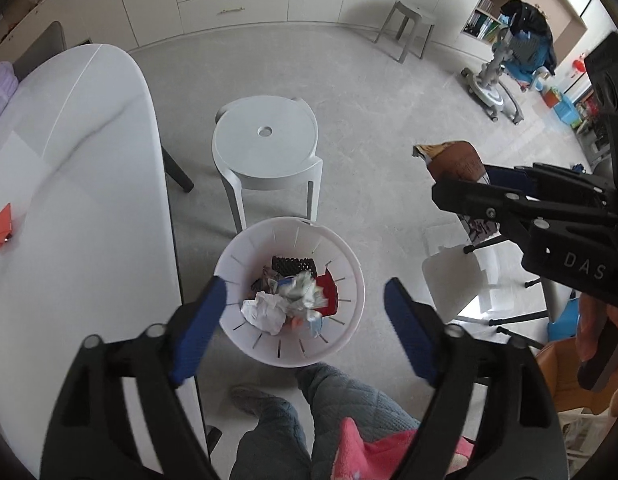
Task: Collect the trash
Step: 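Carry the foil and snack box over the bin and open both tools, then move both open tools back over the table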
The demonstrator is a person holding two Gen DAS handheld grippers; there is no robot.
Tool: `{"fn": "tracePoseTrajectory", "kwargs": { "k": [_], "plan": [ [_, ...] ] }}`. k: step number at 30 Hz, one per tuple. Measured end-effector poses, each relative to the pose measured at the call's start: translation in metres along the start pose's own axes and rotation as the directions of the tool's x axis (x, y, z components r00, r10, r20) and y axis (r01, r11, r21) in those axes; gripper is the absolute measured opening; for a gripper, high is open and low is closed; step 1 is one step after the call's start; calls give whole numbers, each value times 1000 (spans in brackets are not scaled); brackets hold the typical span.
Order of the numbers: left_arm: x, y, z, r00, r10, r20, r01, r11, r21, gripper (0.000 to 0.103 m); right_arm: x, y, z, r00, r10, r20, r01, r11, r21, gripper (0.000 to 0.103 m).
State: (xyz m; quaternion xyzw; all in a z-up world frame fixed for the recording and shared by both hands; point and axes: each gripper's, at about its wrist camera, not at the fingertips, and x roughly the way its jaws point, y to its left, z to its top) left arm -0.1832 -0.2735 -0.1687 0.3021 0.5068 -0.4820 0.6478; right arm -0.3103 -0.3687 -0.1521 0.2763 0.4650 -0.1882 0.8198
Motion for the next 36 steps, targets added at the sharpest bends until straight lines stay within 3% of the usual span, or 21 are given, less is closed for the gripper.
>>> {"fn": "tracePoseTrajectory", "kwargs": {
  "k": [11, 22, 25, 27, 30, 36],
  "plan": [
    [-13, 0, 3, 999, 22, 33, -22, 1000, -9, 84, 1, -1, 0, 1000, 8, -6, -8, 1000, -4, 39],
    [-43, 43, -13, 994, 68, 82, -57, 990, -130, 84, 39, 26, -15, 995, 34, -91, -39, 998, -52, 41],
    [-51, 58, -20, 993, 85, 88, -69, 984, -167, 84, 59, 35, -19, 991, 19, -136, -28, 997, -67, 57],
    [-56, 69, -26, 991, 94, 92, -75, 979, -191, 84, 67, 43, -19, 986, -11, -165, -3, 996, -84, 81],
    [-64, 80, -34, 989, 104, 105, -79, 973, -217, 84, 63, 54, -15, 988, -46, -149, 33, 995, -90, 97],
    [-82, 102, -47, 984, 116, 136, -78, 962, -262, 84, 45, 72, -1, 994, -45, -99, 40, 998, -50, 100]
  ]
}}
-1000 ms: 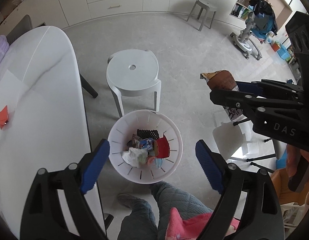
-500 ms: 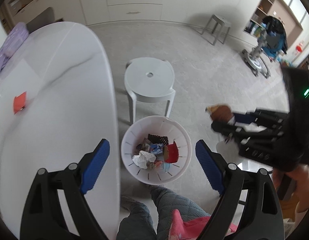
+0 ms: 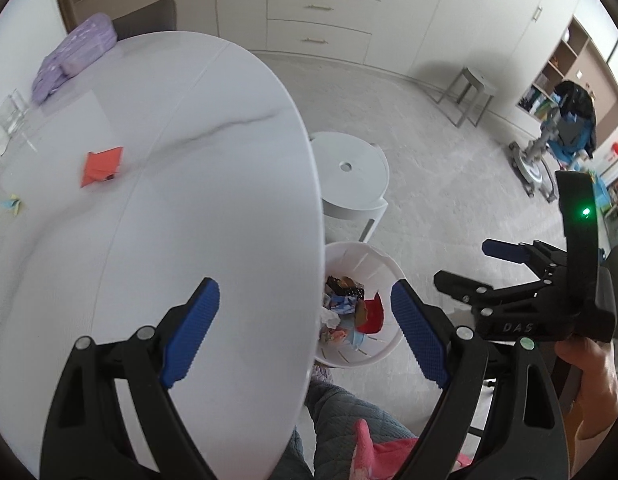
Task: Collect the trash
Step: 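Move both open tools back over the table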
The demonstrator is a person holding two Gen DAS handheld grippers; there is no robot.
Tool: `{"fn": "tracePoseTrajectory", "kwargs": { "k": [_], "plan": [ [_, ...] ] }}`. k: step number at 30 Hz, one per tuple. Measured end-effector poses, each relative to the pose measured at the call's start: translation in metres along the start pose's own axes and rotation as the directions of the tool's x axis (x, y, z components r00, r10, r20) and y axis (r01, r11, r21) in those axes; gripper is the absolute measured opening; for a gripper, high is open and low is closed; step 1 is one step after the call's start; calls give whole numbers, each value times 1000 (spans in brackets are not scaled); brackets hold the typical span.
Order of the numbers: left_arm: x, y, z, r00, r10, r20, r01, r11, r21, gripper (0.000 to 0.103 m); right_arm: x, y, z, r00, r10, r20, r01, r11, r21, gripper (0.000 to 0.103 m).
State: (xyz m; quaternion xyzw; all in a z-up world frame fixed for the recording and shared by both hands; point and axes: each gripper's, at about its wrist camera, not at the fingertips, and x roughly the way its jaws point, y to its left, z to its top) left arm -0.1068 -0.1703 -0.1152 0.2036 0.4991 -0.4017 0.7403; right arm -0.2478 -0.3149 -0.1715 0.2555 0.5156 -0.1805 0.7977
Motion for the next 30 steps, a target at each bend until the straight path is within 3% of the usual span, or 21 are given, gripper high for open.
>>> {"fn": "tracePoseTrajectory", "kwargs": {
  "k": [3, 4, 18, 24, 30],
  "plan": [
    [-5, 12, -2, 1000, 6, 8, -6, 1000, -19, 86, -4, 11, 7, 1000, -5, 12, 5, 1000, 0, 100],
    [-8, 16, -2, 1000, 10, 13, -10, 999, -30, 91, -5, 15, 8, 1000, -6, 12, 6, 1000, -7, 100],
    [-41, 88, -9, 993, 85, 81, -70, 982, -173, 95, -2, 96, 46, 999, 40, 22, -35, 984, -174, 100],
    [-56, 139, -16, 984, 155, 88, -126, 954, -271, 95, 10, 153, 77, 996, 93, 19, -83, 950, -300, 100],
    [-69, 207, -26, 968, 240, 74, -189, 891, -412, 95, 37, 219, 110, 992, 128, -16, -122, 888, -444, 100]
  ]
}}
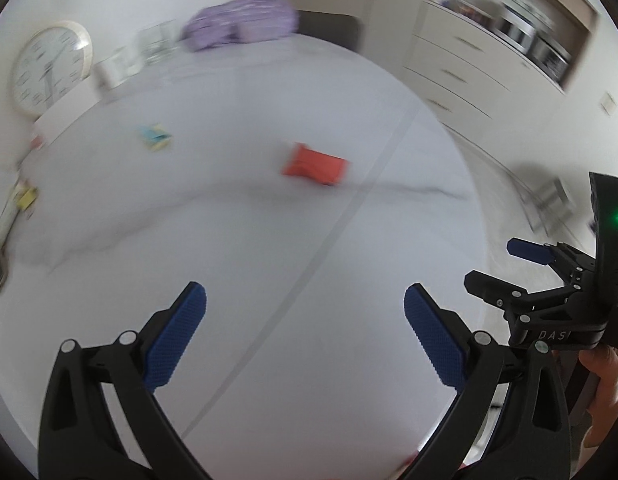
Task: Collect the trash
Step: 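Move both open tools back over the table, then grasp the red wrapper with the right tool while the left tool grasps the blue-yellow cloth, then carry the red wrapper and cloth over the bin and open both tools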
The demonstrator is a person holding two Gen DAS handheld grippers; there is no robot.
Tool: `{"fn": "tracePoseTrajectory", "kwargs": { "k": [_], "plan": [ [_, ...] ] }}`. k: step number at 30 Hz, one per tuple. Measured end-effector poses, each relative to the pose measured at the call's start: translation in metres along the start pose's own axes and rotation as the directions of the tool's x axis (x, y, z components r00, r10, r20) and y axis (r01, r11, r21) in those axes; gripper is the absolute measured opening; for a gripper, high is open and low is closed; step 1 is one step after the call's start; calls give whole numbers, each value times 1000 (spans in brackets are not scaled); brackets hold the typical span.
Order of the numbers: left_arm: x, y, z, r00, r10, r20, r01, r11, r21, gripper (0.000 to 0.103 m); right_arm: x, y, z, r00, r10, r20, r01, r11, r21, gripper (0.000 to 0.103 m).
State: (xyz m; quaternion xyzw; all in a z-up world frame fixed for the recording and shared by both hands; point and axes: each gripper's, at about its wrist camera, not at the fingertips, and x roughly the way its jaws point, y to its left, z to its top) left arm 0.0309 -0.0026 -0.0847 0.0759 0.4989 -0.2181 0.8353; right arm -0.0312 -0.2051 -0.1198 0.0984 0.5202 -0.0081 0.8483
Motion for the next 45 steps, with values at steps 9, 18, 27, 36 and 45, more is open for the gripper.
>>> {"fn": "tracePoseTrajectory", "kwargs": {
  "k": [9, 18, 27, 36, 45],
  "plan": [
    [22, 83, 24, 995, 98, -22, -101, 975, -196, 95, 70, 42, 71, 996, 45, -75, -58, 982, -182, 100],
    [64, 129, 57, 989, 132, -63, -145, 944, -296, 95, 128, 60, 117, 995, 38, -96, -69, 939, -337, 100],
    [123, 174, 107, 990, 116, -85, -138, 928, -346, 95, 193, 67, 155, 983, 10, -184, -95, 883, -460, 49],
    [187, 211, 165, 983, 160, -91, -183, 893, -411, 95, 161, 48, 150, 983, 95, -159, -145, 929, -341, 37],
    [239, 227, 191, 959, 204, -196, -276, 829, -487, 50, 133, 33, 134, 967, 223, -126, -243, 954, -174, 39]
  ]
}}
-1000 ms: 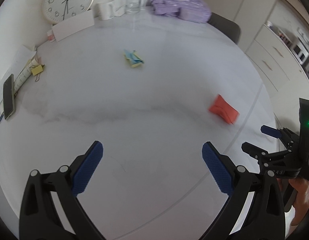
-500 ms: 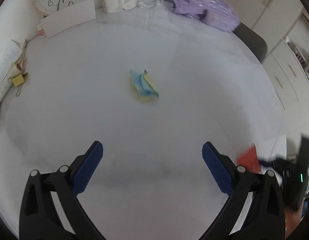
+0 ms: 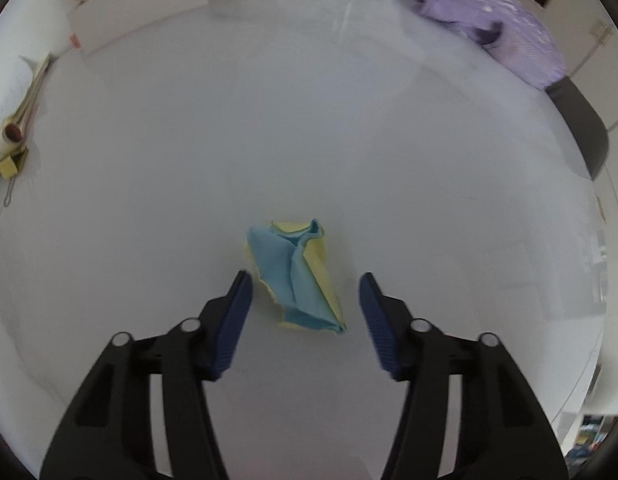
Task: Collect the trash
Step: 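Carry the red wrapper and cloth over the bin and open both tools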
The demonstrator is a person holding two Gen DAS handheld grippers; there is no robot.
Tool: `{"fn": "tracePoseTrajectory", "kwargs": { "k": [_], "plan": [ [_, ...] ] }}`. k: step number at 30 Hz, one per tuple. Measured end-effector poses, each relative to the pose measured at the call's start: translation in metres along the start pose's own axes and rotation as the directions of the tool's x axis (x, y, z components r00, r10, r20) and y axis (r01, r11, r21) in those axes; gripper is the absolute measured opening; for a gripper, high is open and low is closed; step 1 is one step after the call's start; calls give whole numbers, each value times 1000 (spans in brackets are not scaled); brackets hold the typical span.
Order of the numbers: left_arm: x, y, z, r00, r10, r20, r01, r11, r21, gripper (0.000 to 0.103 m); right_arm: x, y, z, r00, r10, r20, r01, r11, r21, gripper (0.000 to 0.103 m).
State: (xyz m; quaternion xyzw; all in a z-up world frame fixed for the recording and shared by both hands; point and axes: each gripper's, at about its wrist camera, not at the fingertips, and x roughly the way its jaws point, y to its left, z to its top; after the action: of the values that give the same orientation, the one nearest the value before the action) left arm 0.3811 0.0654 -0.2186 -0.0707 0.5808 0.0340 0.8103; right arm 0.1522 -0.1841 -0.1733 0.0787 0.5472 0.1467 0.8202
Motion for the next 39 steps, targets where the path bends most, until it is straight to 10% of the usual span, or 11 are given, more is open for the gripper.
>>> {"fn": "tracePoseTrajectory", "kwargs": {
  "k": [2, 12, 25, 32, 39],
  "plan": [
    [1, -3, 0, 1000, 21, 4, -21, 1000, 15, 34, -4, -1, -3, 1000, 25, 10, -25, 999, 19, 39],
    [-9, 1, -2, 999, 18, 32, -19, 1000, 23, 33, -4, 0, 10, 1000, 9, 27, -11, 999, 45, 39],
    [-158, -19, -104, 982, -104, 159, 56, 958, 283, 33, -82, 27, -42, 992, -36, 123, 24, 995, 98, 41],
    [-217, -58, -239, 968, -246, 52, 192, 856, 481, 34, -135, 25, -147, 984, -114, 134, 79, 968, 238, 41],
    [-228, -111, -370, 926, -340, -165, 358, 648, 672, 34, -176, -12, -285, 969, -244, 48, 198, 873, 445, 41]
  ]
}}
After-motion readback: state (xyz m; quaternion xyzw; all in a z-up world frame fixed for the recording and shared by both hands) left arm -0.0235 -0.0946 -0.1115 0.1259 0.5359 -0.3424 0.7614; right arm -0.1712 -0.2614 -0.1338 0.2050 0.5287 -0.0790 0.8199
